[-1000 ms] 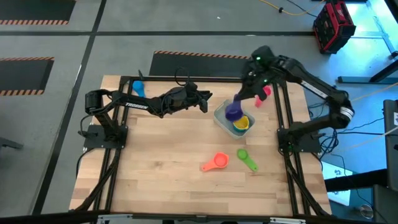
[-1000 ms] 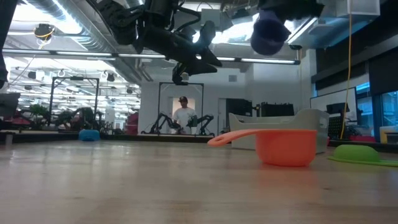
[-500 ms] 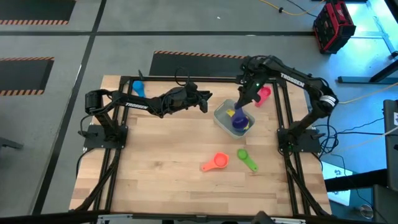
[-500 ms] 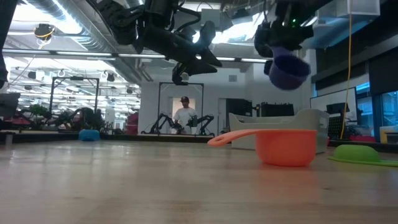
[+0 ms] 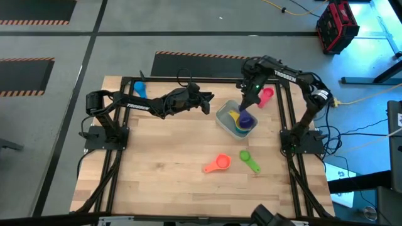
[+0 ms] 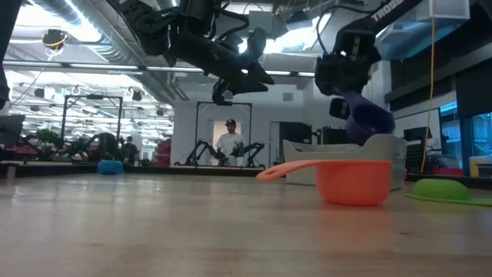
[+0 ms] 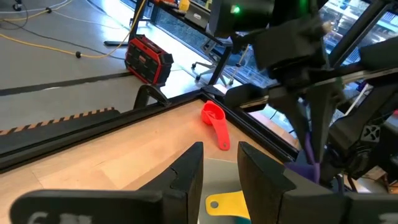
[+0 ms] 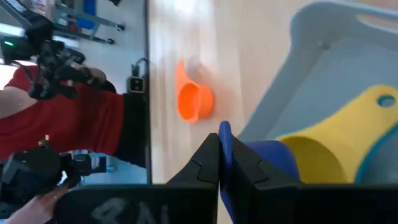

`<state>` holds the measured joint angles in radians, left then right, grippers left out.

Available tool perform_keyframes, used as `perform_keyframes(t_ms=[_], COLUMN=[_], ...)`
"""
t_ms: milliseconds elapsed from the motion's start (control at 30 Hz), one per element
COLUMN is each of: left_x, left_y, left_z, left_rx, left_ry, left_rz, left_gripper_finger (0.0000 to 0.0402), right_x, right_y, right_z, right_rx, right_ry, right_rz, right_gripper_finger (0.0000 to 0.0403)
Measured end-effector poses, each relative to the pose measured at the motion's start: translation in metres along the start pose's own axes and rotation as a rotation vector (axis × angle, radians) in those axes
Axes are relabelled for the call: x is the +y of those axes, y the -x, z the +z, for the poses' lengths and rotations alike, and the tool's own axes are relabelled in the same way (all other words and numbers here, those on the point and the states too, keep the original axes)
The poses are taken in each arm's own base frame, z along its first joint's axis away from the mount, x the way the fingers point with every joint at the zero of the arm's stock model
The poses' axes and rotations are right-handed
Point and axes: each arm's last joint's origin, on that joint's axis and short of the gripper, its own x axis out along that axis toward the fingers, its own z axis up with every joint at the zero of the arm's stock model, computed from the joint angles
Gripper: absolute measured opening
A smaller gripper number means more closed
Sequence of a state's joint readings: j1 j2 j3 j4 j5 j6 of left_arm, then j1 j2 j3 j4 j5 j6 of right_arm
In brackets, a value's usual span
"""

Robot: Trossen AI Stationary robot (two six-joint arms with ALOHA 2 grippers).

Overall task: Nest measuring cups in basket
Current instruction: Stack the dark blue measuring cup on top of the yellow measuring cup in the bin

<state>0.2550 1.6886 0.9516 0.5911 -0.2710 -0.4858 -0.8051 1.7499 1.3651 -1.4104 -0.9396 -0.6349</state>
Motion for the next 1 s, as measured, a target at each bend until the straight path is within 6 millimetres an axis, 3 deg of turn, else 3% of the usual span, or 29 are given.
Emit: perform_keyframes(t_ms=[467,833,1000], left_x=[0.0,0.0,0.0], left_y=[0.0,0.0,0.0], left_z=[0.0,0.0,0.0], left_rx=[-0.001,-0.001,-0.001], left_ry=[-0.001,-0.001,-0.001], left_rz=[0.0,0.0,0.001], left_gripper_finger=[0.0092,0.0092,0.0092], right_x=[-0.017,-0.017,-0.017], right_y=[-0.007,-0.007,-0.007], right_z=[0.001,0.001,0.001], right_rx=[0.044,0.043,0.043], right_ry=[-0.056,-0.055,-0.054], right_rz=[-0.004,-0.007,-0.008], right_gripper_finger=[0.0015,0.0016,0.0035])
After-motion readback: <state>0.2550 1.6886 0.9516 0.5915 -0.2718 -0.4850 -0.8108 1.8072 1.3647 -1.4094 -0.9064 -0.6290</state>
